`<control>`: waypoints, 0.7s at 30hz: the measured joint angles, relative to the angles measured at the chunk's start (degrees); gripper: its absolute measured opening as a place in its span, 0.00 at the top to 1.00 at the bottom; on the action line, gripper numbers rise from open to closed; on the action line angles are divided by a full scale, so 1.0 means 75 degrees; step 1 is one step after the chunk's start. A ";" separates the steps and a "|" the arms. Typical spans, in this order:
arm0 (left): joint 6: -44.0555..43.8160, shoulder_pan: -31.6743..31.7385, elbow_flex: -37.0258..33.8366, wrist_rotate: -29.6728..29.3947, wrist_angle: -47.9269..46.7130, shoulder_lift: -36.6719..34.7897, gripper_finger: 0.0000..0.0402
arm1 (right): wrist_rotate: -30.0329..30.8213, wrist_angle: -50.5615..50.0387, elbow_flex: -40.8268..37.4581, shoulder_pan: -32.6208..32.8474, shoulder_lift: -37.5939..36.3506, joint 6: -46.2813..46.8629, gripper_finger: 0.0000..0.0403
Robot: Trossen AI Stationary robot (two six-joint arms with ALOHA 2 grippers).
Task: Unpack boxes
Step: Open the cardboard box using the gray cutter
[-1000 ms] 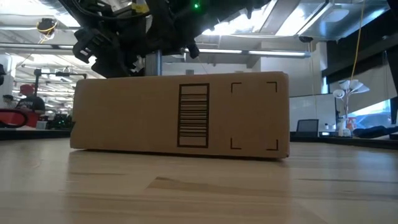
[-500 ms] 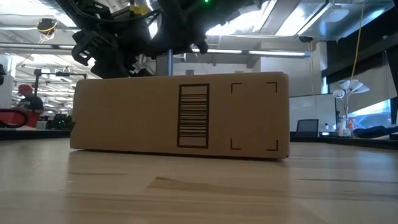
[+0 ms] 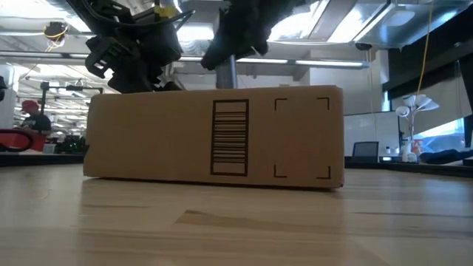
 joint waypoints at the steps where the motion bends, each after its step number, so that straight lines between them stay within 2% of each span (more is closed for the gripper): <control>1: -0.0001 0.0000 0.0000 -0.0006 0.0003 0.0000 0.38 | -0.0044 -0.0160 0.0000 0.0032 -0.0050 0.0046 0.84; 7: -0.0005 0.0003 0.0000 -0.0043 0.0094 0.0000 0.38 | -0.0100 -0.0960 0.0000 0.0095 -0.0342 0.0152 0.85; 21: -0.0014 0.0000 0.0006 -0.0057 0.0307 0.0077 0.38 | -0.0838 -0.2281 -0.0015 0.0121 -0.0852 0.0592 0.85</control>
